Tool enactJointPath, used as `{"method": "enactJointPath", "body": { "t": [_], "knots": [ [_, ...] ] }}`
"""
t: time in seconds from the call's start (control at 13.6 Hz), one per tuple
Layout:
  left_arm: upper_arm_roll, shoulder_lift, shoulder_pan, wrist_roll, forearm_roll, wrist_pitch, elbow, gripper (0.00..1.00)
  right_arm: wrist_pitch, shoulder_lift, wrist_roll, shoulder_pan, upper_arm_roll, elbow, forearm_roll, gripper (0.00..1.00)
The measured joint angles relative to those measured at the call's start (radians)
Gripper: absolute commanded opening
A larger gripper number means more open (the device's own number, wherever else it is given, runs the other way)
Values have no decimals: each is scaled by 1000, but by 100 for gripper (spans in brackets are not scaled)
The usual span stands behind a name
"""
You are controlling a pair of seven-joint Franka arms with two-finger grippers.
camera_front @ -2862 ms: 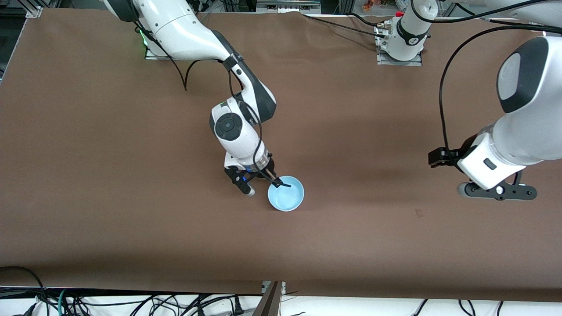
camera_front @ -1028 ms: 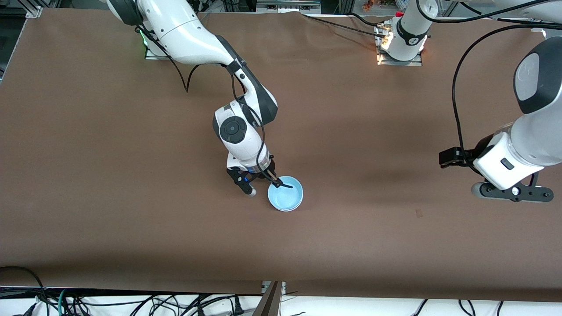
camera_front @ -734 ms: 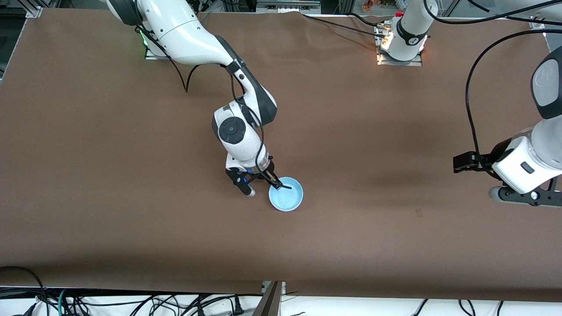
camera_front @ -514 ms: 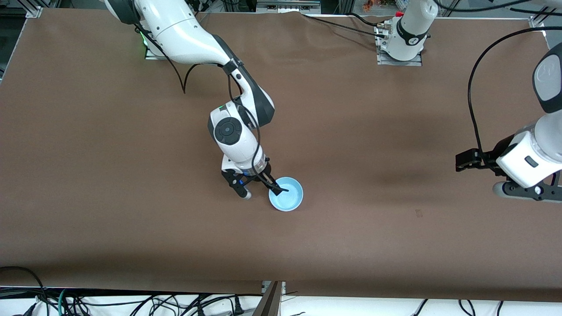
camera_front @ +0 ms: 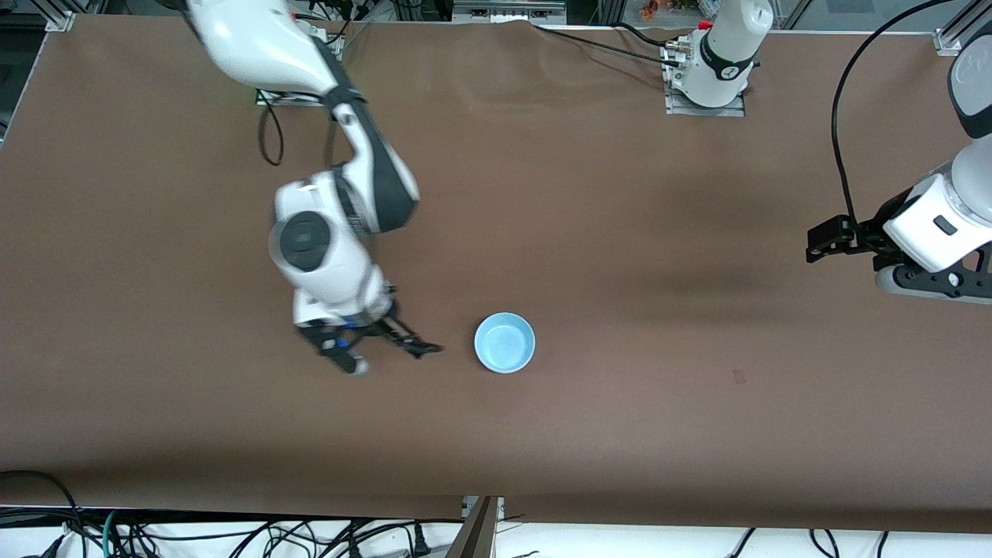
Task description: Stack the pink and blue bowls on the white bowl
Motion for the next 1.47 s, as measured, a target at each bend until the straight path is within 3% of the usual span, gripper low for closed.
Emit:
{"method": "enactJointPath", "body": {
  "t": [0.22,0.37,0.51,0.73,0.81,1.03,1.47],
  "knots": [
    [3,-62,20,95,1,45,-97,100,-236,-121,-220,-126,-13,3,0,100],
    [7,-83,62,176,1,48,-115,100,-379,-213,-367,-177,-57,-2,0,100],
    [9,-100,91,214,1,44,-121,100,-445,-323,-526,-205,-106,-57,-2,100],
    [-9,-127,90,181,0,6,-126,100,-456,-501,-716,-298,-114,-227,-24,100],
    [-30,-135,89,143,0,-3,-128,100,-460,-544,-747,-335,-90,-263,-58,100],
    [-79,-163,83,64,0,-20,-135,100,-464,-610,-754,-448,70,-296,-143,100],
    [-78,-204,86,60,0,-29,-176,100,-463,-611,-755,-455,110,-289,-187,100]
  ]
}}
